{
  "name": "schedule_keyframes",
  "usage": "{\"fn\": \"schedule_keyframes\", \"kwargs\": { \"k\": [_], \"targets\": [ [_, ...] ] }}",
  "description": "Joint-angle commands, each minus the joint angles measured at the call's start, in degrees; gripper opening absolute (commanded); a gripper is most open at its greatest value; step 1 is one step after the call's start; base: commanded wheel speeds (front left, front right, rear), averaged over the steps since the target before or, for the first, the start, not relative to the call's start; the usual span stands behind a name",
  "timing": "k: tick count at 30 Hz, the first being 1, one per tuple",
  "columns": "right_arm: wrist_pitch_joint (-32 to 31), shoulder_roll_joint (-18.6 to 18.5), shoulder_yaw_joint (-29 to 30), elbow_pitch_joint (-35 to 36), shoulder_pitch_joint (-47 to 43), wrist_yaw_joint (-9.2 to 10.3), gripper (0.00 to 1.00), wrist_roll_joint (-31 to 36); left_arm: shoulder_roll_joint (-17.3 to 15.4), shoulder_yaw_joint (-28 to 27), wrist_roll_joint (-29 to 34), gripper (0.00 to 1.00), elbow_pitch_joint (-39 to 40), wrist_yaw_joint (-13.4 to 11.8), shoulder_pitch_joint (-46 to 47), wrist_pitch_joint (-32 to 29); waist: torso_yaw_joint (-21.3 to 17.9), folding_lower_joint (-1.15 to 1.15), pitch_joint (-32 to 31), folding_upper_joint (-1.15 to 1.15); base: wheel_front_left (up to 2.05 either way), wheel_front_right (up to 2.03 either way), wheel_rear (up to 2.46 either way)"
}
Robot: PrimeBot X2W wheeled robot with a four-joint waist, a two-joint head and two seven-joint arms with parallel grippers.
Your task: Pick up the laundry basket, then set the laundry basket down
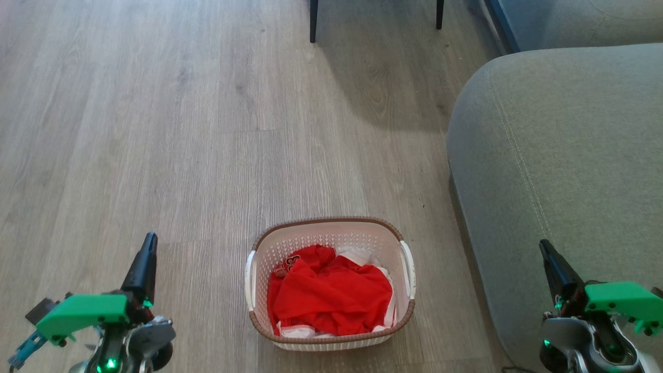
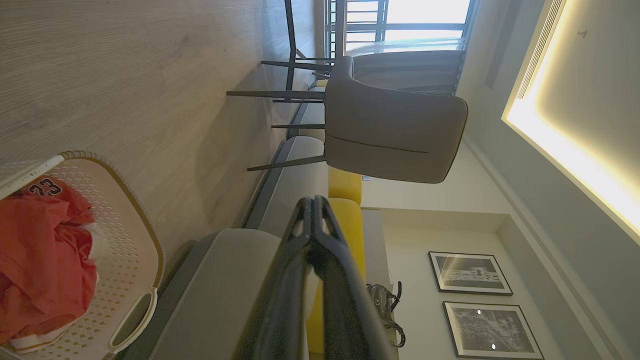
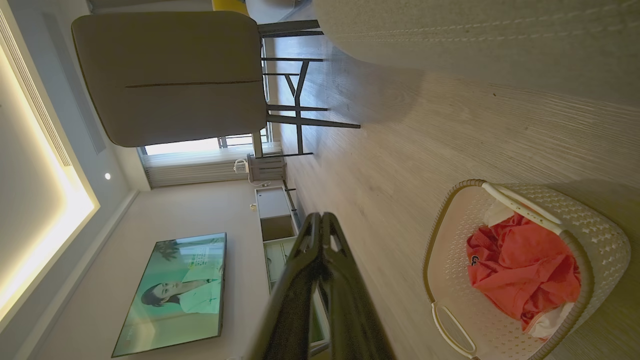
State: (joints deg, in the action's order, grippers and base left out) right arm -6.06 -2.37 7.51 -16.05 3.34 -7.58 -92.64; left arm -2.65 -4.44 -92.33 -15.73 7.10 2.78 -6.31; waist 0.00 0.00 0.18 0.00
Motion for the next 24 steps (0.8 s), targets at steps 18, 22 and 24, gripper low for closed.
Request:
{"fn": "schedule_keyframes", "kwargs": {
  "k": [18, 22, 24],
  "targets": [
    [-0.43, -0.51, -0.99, 2.02, 2.84, 0.09, 0.00, 0.48, -0.22, -2.07, 0.15, 0.00, 1.69, 0.39, 3.40, -0.17, 0.00, 0.00, 0.00, 0.00, 0.00, 0.00, 0.00],
    [-0.43, -0.51, -0.99, 2.02, 2.84, 0.09, 0.00, 0.48, -0.22, -2.07, 0.15, 0.00, 1.69, 0.39, 3.40, -0.17, 0.00, 0.00, 0.00, 0.00, 0.00, 0.00, 0.00],
    [-0.43, -0.51, -0.99, 2.02, 2.84, 0.09, 0.00, 0.48, -0.22, -2.07, 0.15, 0.00, 1.69, 0.39, 3.40, -0.17, 0.00, 0.00, 0.00, 0.00, 0.00, 0.00, 0.00]
  ]
}}
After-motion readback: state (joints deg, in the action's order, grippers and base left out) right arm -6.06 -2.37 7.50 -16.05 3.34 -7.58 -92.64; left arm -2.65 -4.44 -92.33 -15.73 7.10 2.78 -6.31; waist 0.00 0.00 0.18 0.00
